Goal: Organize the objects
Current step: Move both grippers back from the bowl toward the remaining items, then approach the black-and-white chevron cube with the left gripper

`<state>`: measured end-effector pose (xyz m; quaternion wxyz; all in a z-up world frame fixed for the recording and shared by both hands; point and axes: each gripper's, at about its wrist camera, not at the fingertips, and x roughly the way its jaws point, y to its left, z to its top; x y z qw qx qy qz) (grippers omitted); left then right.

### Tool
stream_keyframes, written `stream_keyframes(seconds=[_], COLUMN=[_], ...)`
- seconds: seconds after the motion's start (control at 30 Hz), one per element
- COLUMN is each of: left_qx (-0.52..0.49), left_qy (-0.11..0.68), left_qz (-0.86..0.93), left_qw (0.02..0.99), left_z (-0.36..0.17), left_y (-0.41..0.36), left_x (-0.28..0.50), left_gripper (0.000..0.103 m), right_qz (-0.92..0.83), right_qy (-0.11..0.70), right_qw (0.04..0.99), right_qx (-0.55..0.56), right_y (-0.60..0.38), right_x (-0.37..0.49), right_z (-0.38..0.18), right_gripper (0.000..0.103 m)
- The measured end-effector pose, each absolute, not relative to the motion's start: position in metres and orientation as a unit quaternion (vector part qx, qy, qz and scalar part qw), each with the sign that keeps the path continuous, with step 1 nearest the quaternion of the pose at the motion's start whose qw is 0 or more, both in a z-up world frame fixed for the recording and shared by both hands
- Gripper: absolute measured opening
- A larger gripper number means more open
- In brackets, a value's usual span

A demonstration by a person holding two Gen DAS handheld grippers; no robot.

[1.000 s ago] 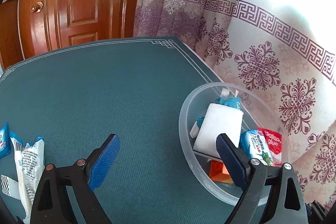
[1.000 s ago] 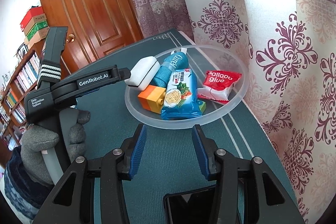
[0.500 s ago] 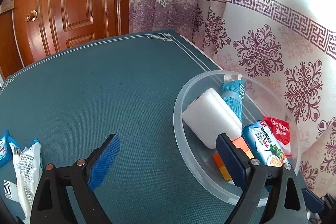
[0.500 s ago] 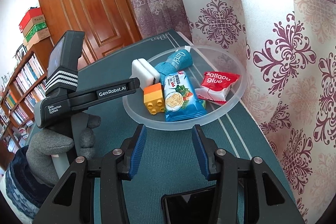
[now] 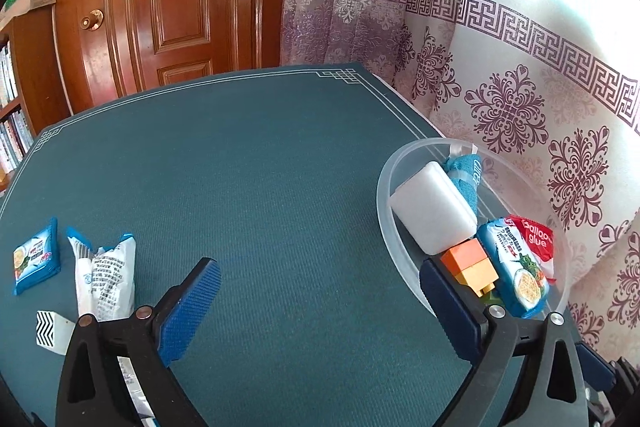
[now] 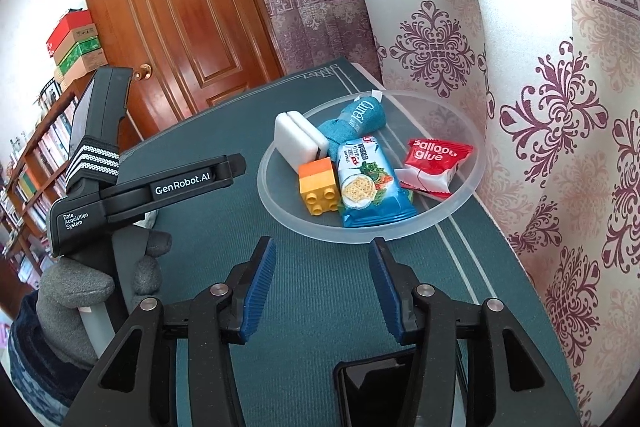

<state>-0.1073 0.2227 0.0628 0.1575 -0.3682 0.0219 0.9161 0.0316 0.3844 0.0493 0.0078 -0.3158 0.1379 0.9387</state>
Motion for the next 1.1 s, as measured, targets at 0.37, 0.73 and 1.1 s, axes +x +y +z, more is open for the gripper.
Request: stream_keyframes(seconds=[0.37,0.73,1.1], left_qx=[-0.354,-0.351,-0.355], left_qy=[0.026,0.022,-0.019], left_qz=[0.925,0.929,0.932], left_qw=[0.135,0.113,0.064], left_z=[0.072,0.072,0.067], left_y=[0.192,0.156,0.082], left_x=[-0.089,-0.078,-0.076], left_gripper=[0.102,0.102,0.102], right_qz=[0.936,0.924,0.907], right_qy=[0.131,0.124,0.108], right_qw=[-0.012,-0.03,-0.053], right_qx=[-0.328,-0.361,-0.405], right_y=[0.363,0.335,0.304], right_x=[0.032,0.024,0.012], right_z=[0.045,0.029,0.008], right_gripper=[0.053,0.06,0.077])
